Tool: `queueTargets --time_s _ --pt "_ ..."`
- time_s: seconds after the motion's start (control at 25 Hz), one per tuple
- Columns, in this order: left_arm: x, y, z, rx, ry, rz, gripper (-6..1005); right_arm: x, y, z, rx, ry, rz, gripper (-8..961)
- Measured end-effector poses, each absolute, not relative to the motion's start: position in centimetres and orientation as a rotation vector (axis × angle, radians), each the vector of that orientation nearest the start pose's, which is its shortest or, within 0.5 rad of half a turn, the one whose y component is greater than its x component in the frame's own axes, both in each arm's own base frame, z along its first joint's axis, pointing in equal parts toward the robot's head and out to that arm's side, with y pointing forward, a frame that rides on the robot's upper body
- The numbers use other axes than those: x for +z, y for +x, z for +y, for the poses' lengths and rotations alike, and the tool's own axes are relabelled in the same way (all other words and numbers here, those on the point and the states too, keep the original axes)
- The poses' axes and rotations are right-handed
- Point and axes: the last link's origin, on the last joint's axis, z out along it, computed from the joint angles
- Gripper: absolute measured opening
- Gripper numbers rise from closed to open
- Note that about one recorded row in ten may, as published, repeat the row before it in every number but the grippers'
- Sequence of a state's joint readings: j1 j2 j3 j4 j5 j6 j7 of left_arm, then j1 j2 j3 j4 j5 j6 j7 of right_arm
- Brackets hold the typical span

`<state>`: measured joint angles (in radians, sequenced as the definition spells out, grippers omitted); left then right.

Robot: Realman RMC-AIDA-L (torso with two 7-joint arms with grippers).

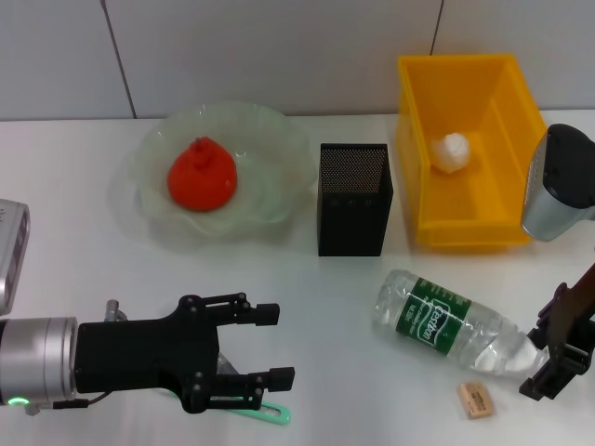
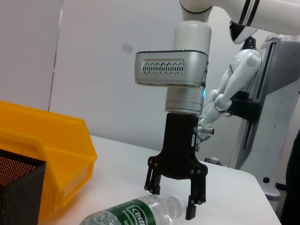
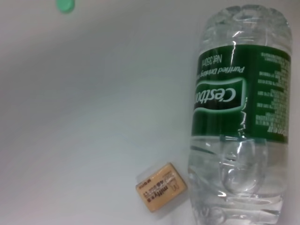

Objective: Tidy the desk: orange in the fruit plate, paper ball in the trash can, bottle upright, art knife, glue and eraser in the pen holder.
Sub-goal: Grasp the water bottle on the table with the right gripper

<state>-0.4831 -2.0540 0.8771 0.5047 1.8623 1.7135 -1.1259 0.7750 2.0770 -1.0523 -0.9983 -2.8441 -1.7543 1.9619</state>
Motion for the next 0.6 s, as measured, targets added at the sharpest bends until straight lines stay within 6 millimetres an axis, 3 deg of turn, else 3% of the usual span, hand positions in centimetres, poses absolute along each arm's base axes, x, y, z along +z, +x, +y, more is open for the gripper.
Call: queueTargets --time_s 0.28,0.48,0.6 --pt "-2.68 -25.75 28.12 -0.893 -2.928 -0.371 769 1.58 23.07 35.32 -0.885 -2.903 0.655 737" --pt "-2.72 -25.74 28.09 -0.894 -2.928 -0.371 769 1.61 23.2 35.31 -0.904 -2.896 0.653 554" --pt "-2.72 -25.76 28.07 -0.895 -2.927 -0.372 769 1.6 23.21 35.32 -0.903 -2.895 0.653 504"
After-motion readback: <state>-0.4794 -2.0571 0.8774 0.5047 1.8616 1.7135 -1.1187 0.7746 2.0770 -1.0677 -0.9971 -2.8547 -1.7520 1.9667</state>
